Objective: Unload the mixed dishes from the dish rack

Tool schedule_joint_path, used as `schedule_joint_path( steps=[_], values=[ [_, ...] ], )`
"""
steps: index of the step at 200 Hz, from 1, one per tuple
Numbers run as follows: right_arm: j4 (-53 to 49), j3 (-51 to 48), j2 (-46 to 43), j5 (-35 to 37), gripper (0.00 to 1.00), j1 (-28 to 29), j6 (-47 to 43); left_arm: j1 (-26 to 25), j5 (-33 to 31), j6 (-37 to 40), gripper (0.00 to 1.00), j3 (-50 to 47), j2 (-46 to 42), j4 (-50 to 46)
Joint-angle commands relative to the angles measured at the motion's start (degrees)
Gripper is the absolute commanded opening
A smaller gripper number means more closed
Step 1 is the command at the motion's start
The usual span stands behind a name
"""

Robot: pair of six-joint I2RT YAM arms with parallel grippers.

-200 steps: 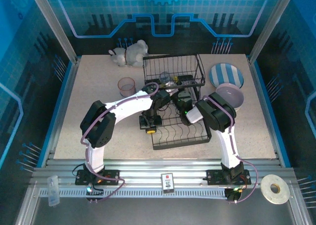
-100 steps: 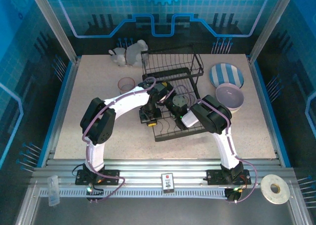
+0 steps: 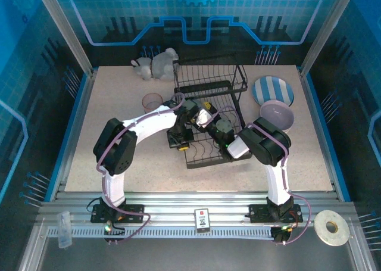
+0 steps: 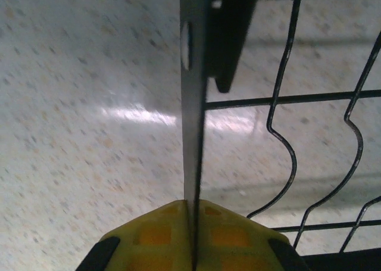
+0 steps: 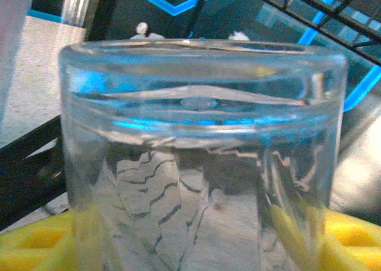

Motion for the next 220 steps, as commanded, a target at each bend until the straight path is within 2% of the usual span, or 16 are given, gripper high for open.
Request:
schedule_joint_path(
  steps=[1,85,115,141,173,220],
  values=[
    [1.78,-1.73,-2.72,-4.51,0.36,-0.04,2.91,1.74,2.10,2.54,0.00,-1.25,-1.15,7.24],
    [1.72,-9.58,-14.78,-3.17,0.36,0.39,6.74,2.51,4.65,4.19,0.00,-1.55,-1.72,10.15],
    [1.53,-12.86,-19.52,-3.01,0.36,1.21,10.40,2.48,4.00,4.50,0.15,-2.50,-3.96,10.23],
    [-3.92,-15.11,-24.14,-1.72,0.35,1.82,13.75,2.48,4.05,4.15,0.31,-4.76,-6.49,11.10],
    [1.75,-21.28,-24.06,-0.64,0.33,2.00,20.20,2.49,3.43,3.20,0.48,-8.66,-10.71,12.85],
    [1.56,-26.50,-27.33,-1.11,0.33,2.51,26.23,2.31,3.52,2.78,0.59,-14.50,-18.89,13.09]
  ],
)
